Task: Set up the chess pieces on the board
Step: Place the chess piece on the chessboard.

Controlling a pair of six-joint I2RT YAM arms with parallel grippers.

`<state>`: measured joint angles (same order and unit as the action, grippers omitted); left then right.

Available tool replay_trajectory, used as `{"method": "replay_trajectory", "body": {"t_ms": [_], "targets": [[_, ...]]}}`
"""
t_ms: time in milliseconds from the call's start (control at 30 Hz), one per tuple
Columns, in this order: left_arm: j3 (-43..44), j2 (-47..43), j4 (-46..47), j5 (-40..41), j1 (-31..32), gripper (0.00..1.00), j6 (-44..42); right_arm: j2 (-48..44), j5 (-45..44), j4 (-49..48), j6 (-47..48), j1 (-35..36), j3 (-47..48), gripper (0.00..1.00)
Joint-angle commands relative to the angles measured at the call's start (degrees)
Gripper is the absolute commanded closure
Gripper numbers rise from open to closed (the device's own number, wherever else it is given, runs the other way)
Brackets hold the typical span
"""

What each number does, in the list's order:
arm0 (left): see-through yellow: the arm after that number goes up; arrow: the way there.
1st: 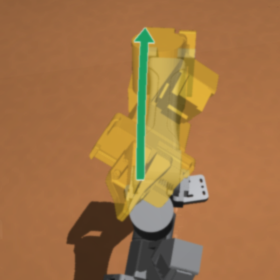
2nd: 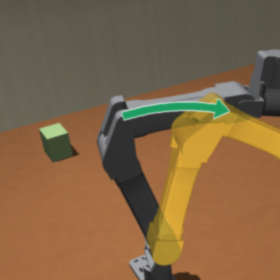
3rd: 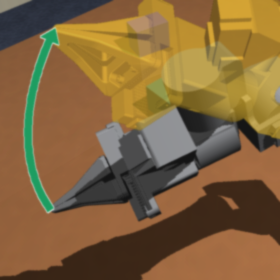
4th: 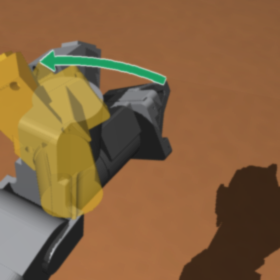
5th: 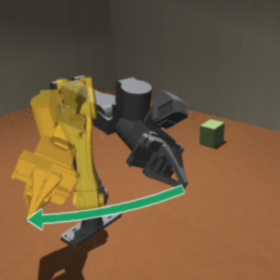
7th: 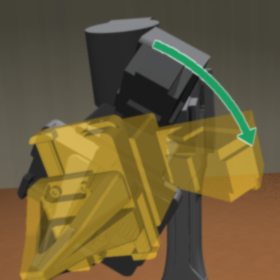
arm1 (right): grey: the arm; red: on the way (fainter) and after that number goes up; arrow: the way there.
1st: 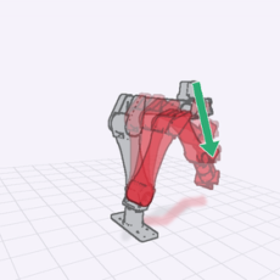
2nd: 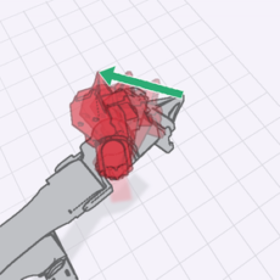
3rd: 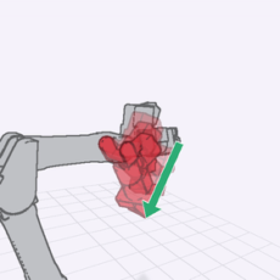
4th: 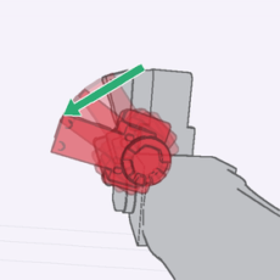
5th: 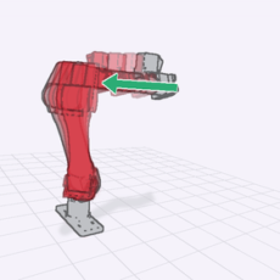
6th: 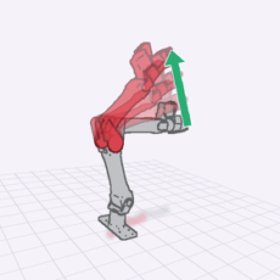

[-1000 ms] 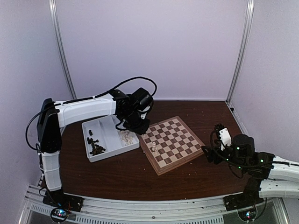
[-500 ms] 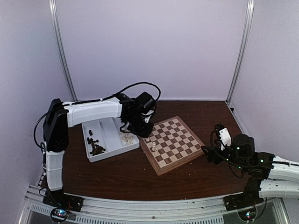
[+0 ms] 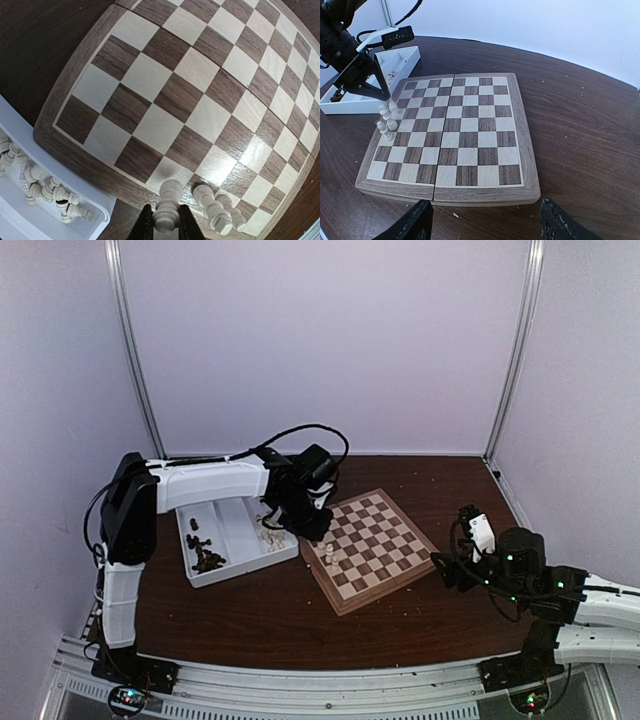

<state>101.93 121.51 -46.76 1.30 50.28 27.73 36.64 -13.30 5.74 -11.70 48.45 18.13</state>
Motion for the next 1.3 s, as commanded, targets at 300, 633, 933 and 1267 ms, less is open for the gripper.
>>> {"method": "replay_trajectory", "body": {"t_ms": [300,633,933,1267], "targets": [[1.80,2.40,1.59,-1.09,-0.36,0.92,-1.89,0.17,0.23,-0.95,0.81,-0.28,-0.38,0.25],[2.58,2.48,0.25,-0.92,-0.36,0.72,-1.93,0.70,0.20,-1.05,0.81,-0.28,-0.20,0.25],[4.67,2.49,-2.08,0.32,-0.37,0.65,-2.25,0.80,0.34,-1.06,0.82,-0.28,-0.20,0.25],[4.07,2.50,-2.28,0.92,-0.36,0.80,-2.50,0.81,0.39,-1.08,0.94,-0.28,-0.20,0.25]]}}
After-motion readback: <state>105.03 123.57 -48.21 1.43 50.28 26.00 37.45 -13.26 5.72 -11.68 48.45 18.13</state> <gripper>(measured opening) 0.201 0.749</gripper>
